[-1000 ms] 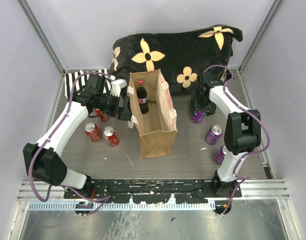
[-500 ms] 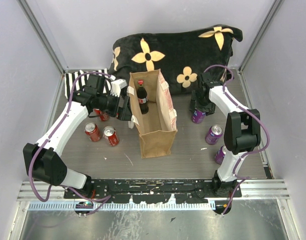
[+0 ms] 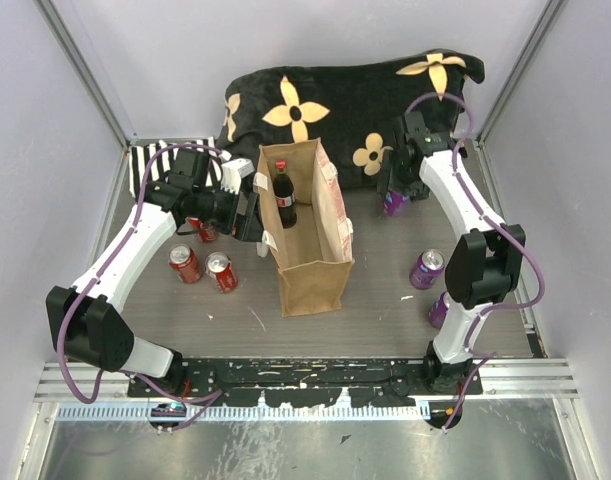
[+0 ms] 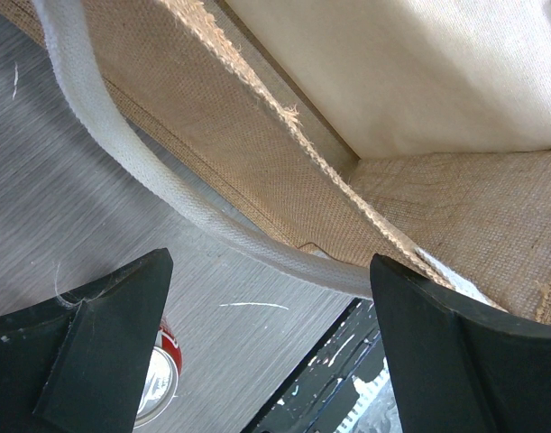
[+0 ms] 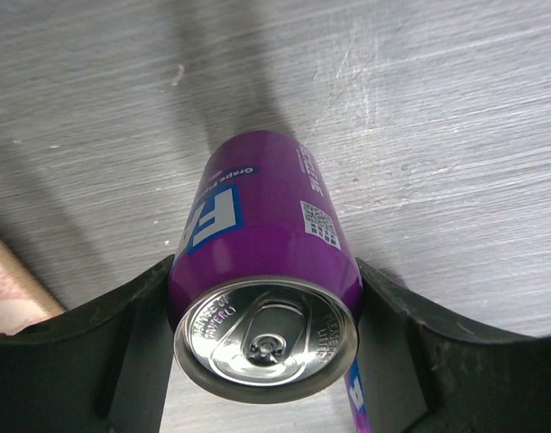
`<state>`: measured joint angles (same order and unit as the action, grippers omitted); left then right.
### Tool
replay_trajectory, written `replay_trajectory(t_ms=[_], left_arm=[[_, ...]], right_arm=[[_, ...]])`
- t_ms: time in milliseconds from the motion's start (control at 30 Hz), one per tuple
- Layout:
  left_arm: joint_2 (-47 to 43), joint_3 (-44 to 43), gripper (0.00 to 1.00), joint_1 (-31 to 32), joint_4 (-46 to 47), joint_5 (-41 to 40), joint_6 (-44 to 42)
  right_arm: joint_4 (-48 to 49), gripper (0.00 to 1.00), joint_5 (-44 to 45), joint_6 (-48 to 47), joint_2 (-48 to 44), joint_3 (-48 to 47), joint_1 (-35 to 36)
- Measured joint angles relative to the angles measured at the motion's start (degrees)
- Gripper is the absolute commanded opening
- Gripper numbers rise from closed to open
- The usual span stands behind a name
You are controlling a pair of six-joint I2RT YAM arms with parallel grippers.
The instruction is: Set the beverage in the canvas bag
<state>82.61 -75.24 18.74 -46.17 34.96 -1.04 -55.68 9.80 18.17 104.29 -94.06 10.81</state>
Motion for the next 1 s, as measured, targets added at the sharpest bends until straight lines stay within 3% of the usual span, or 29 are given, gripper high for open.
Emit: replay_trajectory(t_ms=[200,300,400,700,1000], left_arm=[[0.0,0.0,0.98,0.0,0.0,0.1,0.0],[0.0,0.0,0.98,0.0,0.0,0.1,0.0],[0.0,0.0,0.98,0.0,0.0,0.1,0.0],[0.0,0.0,0.98,-0.1,0.0,0.1,0.0],[0.0,0.0,0.98,-0.1,0.0,0.1,0.0]], right_arm=[[-6.1,0.01,1.8,0.0,0.5,-22.9,4.9],[-9.5,0.01,3.6,0.1,2.8,-37.6,9.8],[-9.7,0.01,4.5,0.1,4.5,-46.5,14.9],[-8.6,0.01,3.4,1.6,5.5,-42.8,25.9],[-7.1,0.01,3.0,2.2,7.2,-32.2,27.8]])
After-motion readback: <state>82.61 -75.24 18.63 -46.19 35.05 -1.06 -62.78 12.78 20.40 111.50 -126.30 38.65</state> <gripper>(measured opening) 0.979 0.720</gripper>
